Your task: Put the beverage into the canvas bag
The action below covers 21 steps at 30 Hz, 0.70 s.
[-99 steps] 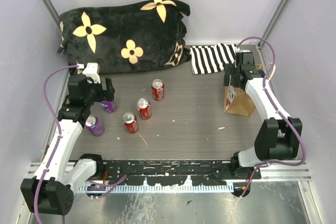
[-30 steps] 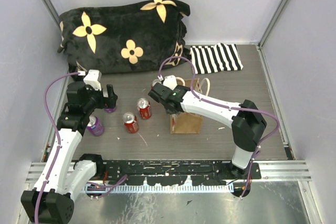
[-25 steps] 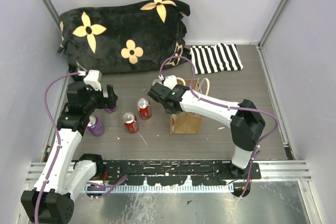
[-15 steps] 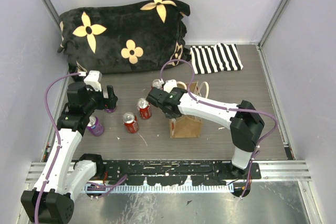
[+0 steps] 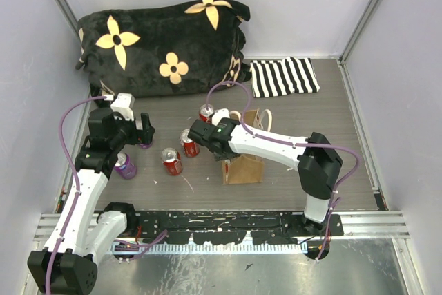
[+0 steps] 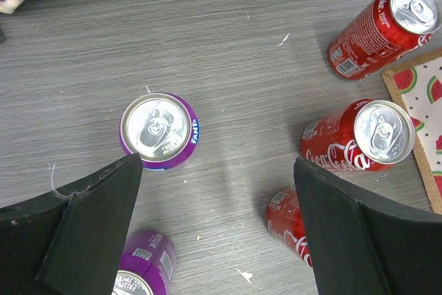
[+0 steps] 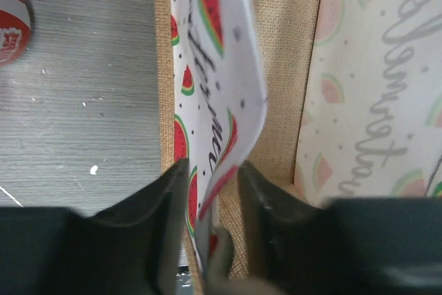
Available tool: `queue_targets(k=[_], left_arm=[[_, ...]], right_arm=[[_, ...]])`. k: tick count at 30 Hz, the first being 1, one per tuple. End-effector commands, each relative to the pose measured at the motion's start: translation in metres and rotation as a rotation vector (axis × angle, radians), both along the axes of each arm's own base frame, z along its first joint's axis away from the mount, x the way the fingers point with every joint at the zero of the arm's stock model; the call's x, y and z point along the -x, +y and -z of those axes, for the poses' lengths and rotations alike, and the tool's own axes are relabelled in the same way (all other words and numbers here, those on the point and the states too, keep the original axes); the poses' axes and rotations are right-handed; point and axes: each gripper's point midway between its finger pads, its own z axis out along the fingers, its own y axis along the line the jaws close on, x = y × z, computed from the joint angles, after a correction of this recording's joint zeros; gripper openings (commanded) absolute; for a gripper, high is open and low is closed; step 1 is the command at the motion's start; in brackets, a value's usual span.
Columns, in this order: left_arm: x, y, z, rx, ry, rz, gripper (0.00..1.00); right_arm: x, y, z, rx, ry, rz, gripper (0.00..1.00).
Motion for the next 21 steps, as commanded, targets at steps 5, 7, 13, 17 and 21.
queue_targets(k=[5, 7, 13, 17, 21], left_arm=[[0.001, -0.003, -0.012, -0.006, -0.039, 0.036, 0.98], [0.001, -0.004, -0.012, -0.005, -0.038, 0.039, 0.98], [-0.001, -0.006, -0.012, 0.005, -0.038, 0.043, 0.98], [-0.002, -0.006, -0.012, 0.008, -0.038, 0.046, 0.98], [-0.002, -0.007, -0.011, 0.009, -0.037, 0.047, 0.98]], right_arm=[[-0.019, 0.034, -0.054, -0.155, -0.103, -0.07, 0.7], [-0.022, 0.04, -0.068, -0.2, -0.126, -0.081, 0.73], [-0.026, 0.04, -0.097, -0.222, -0.165, -0.073, 0.76], [-0.027, 0.033, -0.107, -0.22, -0.192, -0.05, 0.79], [-0.031, 0.026, -0.118, -0.214, -0.232, -0.026, 0.81]])
